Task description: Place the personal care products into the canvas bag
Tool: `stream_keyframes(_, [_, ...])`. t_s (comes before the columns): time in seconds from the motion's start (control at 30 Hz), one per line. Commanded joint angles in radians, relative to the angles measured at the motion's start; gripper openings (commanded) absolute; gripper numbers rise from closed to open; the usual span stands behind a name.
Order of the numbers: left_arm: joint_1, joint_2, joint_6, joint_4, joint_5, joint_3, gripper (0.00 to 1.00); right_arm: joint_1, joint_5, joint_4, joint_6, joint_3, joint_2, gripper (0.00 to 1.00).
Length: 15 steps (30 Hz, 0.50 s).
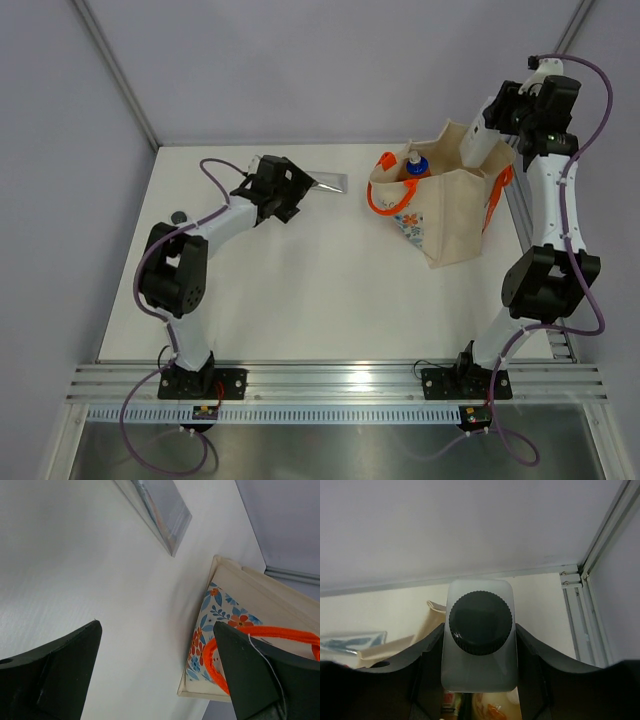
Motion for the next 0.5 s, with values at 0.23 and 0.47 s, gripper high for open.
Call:
stream_keyframes(0.23, [0.018, 0.211, -0.080, -0.229, -0.125, 0.312, 0.99, 0.001, -0.386, -0.079, -0.462, -0.115, -0.116, 0.36])
stream_keyframes(0.47, [0.045, 0.378, -0.122, -0.302, -0.158, 0.527, 0.99, 0.001, -0.412, -0.018, -0.382, -0.300, -0.310, 0.99])
